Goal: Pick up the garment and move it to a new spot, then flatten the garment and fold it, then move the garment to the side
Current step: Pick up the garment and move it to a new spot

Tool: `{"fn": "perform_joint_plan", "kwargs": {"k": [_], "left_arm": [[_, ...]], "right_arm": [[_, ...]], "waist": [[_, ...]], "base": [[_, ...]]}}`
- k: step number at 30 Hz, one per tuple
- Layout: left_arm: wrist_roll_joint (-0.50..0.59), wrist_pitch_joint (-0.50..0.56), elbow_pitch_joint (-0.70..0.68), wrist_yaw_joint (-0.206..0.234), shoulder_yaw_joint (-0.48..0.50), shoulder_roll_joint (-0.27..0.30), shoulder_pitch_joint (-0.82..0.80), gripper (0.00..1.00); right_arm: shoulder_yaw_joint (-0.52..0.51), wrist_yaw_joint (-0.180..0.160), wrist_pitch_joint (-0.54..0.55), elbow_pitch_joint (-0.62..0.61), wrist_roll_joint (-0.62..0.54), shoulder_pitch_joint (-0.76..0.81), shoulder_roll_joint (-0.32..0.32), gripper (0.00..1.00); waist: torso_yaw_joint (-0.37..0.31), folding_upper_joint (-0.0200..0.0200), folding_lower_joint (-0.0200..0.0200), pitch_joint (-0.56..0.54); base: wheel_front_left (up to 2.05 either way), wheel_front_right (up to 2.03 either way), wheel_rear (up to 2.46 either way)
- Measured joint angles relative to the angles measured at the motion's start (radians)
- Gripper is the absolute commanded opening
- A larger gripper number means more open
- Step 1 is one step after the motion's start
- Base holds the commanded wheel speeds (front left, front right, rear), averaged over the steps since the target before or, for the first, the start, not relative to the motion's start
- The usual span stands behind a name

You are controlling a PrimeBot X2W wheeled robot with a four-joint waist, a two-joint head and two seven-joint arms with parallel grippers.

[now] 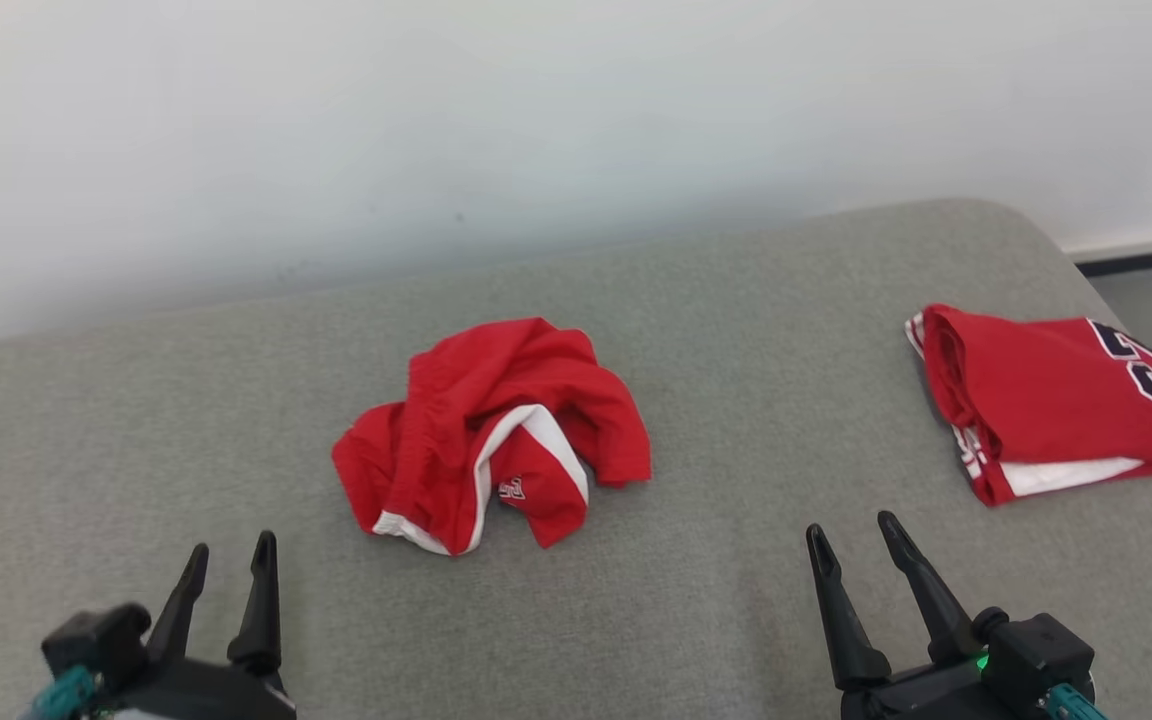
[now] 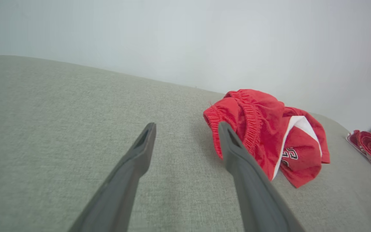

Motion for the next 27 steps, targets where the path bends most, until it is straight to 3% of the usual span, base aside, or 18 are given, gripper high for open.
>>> {"fn": "perform_joint_plan", "kwargs": {"k": [14, 17, 27], "left_arm": [[0.295, -0.001, -0.394, -0.027, 0.156, -0.071, 0.265, 1.0], [0.335, -0.001, -0.468, -0.029, 0.175, -0.109, 0.311, 1.0], [0.453, -0.001, -0.548, -0.027, 0.168, -0.147, 0.446, 1.0]], "right_arm": [[-0.032, 0.0, 0.0, 0.006, -0.025, 0.032, 0.008, 1.0], [-0.054, 0.0, 0.0, 0.002, -0.047, 0.052, 0.013, 1.0], [-0.079, 0.0, 0.0, -0.026, -0.091, 0.129, 0.033, 1.0]], "waist": [[0.072, 0.0, -0.0001, -0.063], [0.08, 0.0, 0.0, -0.071], [0.081, 0.0001, 0.0, -0.103]], "base": [[0.0, 0.0, 0.0], [0.0, 0.0, 0.0], [0.0, 0.0, 0.0]]}}
